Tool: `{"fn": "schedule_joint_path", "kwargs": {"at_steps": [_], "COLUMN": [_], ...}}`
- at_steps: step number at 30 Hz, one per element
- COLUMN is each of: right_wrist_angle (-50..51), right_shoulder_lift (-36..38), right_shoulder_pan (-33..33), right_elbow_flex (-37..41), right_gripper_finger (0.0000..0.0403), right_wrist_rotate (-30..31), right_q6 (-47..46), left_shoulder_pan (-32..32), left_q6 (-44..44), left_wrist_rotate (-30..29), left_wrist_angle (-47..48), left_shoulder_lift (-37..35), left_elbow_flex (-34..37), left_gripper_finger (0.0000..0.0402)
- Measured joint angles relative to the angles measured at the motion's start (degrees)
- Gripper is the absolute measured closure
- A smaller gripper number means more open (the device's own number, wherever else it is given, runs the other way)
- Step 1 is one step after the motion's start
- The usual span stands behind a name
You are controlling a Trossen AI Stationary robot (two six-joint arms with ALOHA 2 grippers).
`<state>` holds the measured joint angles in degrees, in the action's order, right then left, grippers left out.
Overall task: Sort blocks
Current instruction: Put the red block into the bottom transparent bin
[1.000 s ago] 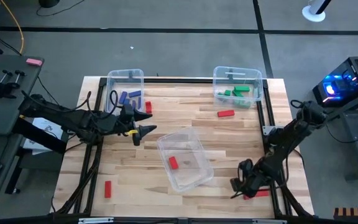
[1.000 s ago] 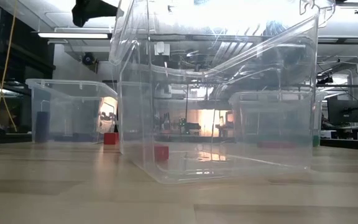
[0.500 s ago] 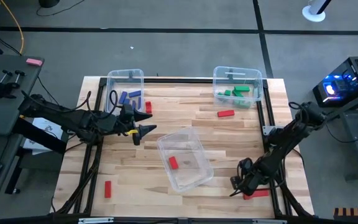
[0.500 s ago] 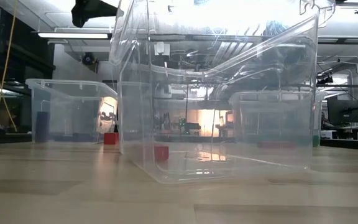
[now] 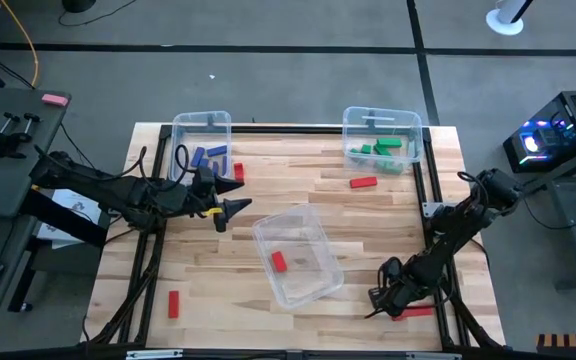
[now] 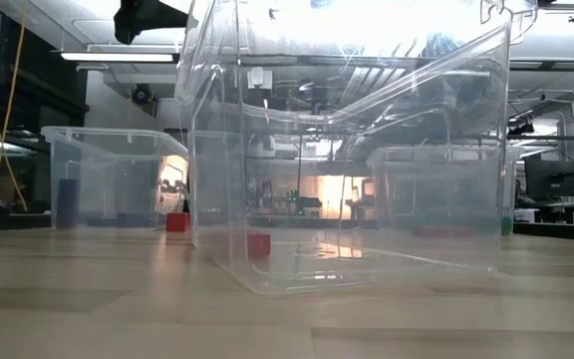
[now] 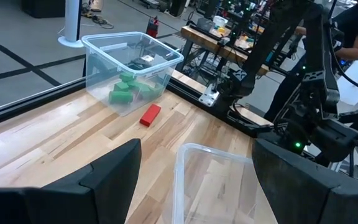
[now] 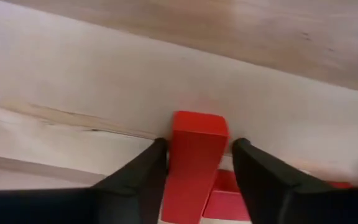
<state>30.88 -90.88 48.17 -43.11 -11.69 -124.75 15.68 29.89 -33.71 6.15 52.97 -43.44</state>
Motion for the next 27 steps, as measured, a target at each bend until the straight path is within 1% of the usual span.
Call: {"fn": "schedule_joint_path", "kwargs": {"at_steps": [3,5,9,12,13,15,18,20,22,24,25,27], "right_wrist_angle": [0.46,1.52,5.44,10.39,13.00,18.64,22.88,21.12,15.69,7.94,2.83,-8.52], "right_shoulder_lift": [0.68,1.49,5.31,11.26,13.46,18.08,24.43,27.37,29.08,29.31,28.92,27.07], "right_shoulder_pan": [-0.56,-1.04,-2.86,-4.86,-5.62,-7.43,-10.27,-12.36,-14.90,-18.04,-19.55,-22.46], "right_elbow_flex": [0.02,0.04,0.17,0.15,-0.04,-1.85,-5.89,-8.30,-10.39,-11.58,-11.79,-11.92], "right_gripper_finger": [0.0281,0.0301,0.0302,0.0302,0.0302,0.0302,0.0302,0.0302,0.0302,0.0302,0.0302,0.0302], "right_wrist_rotate": [0.37,1.27,4.84,8.27,10.27,17.44,32.61,43.30,50.04,51.25,50.20,46.19], "right_q6": [2.39,3.61,6.80,8.72,9.00,9.69,13.62,18.89,26.82,37.08,42.55,53.08], "left_shoulder_pan": [-0.02,-0.02,-0.02,-0.02,-0.02,-0.08,-0.51,-0.75,-1.06,-1.07,-1.07,-1.07], "left_q6": [-0.03,-0.04,-0.10,-0.11,-0.10,-0.11,-0.11,-0.09,-0.09,-0.09,-0.09,-0.09], "left_wrist_rotate": [-0.23,-0.23,-0.23,-0.95,-1.30,-1.66,-1.73,-1.74,-1.71,-1.73,-1.72,-1.71], "left_wrist_angle": [0.00,0.01,-0.02,0.00,-0.01,-0.03,-0.02,-0.02,-0.04,-0.04,-0.04,-0.04], "left_shoulder_lift": [0.00,0.00,0.00,0.00,0.00,0.00,0.00,0.00,0.00,0.00,0.00,0.00], "left_elbow_flex": [0.00,0.00,0.00,0.00,0.00,0.00,0.00,0.00,0.00,0.00,0.00,0.00], "left_gripper_finger": [0.0108,0.0108,0.0108,0.0108,0.0108,0.0108,0.0108,0.0108,0.0108,0.0108,0.0108,0.0108]}}
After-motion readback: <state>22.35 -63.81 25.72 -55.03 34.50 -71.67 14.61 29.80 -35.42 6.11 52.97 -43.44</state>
